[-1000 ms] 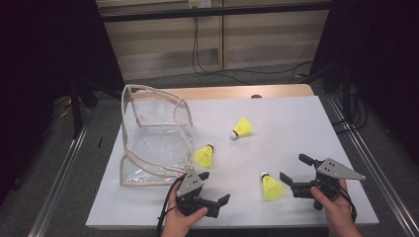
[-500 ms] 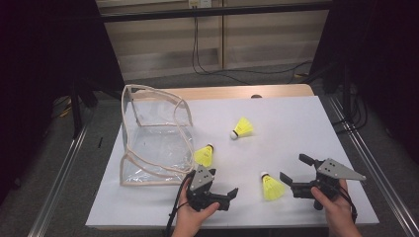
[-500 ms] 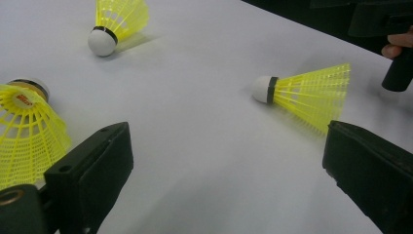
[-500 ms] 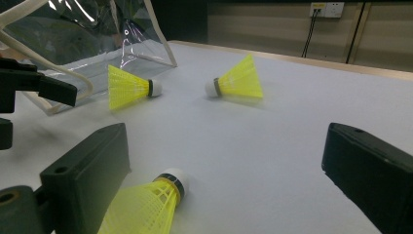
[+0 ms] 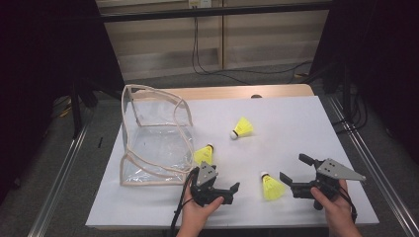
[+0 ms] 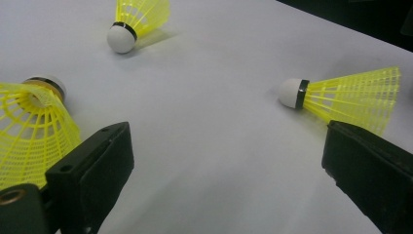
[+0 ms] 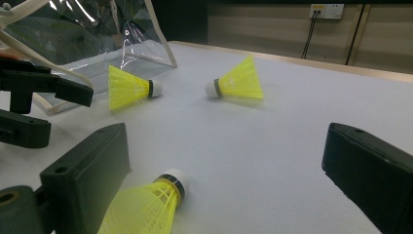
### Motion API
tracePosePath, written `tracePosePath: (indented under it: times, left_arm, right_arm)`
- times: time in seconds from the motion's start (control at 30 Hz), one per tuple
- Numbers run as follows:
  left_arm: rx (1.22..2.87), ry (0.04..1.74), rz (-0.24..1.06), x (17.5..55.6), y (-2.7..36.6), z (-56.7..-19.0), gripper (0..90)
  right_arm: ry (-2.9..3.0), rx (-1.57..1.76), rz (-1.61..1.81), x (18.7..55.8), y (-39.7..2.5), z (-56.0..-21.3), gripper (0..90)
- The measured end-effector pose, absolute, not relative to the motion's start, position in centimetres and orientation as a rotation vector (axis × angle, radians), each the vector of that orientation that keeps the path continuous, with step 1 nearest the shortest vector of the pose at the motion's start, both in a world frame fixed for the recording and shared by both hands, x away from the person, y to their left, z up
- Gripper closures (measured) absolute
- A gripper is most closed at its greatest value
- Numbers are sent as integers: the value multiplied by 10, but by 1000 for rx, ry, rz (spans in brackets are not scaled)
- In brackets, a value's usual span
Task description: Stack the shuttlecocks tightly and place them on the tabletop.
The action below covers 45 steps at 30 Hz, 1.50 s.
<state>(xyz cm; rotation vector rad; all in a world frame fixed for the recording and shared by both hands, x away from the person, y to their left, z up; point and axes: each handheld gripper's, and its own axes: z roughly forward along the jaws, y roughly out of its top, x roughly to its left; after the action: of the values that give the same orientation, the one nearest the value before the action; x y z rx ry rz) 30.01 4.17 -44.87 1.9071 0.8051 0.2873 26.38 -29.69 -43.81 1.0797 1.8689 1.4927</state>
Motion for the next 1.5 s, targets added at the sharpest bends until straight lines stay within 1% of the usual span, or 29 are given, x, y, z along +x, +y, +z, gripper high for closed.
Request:
tracePosePath:
  times: [0.27, 0.93, 1.17, 1.27, 1.43, 1.5]
  left_arm:
    - [1925, 832, 337, 303, 44, -451, 48]
    - [1882, 940, 435, 309, 33, -453, 57]
    - [1844, 960, 452, 308, 32, -452, 64]
    - [1813, 975, 478, 306, 30, -451, 45]
    - [1800, 1000, 527, 307, 28, -452, 56]
    - [1791, 1013, 542, 308, 25, -452, 43]
  right_arm:
    - [1870, 1076, 1492, 264, -296, -438, 28]
    - [1871, 1074, 1501, 264, -297, -438, 28]
    - [1870, 1078, 1503, 264, -297, -438, 28]
    - [1869, 1073, 1505, 264, -296, -438, 28]
    - [1870, 1070, 1506, 264, -296, -438, 28]
    - [1871, 1069, 1504, 264, -296, -438, 28]
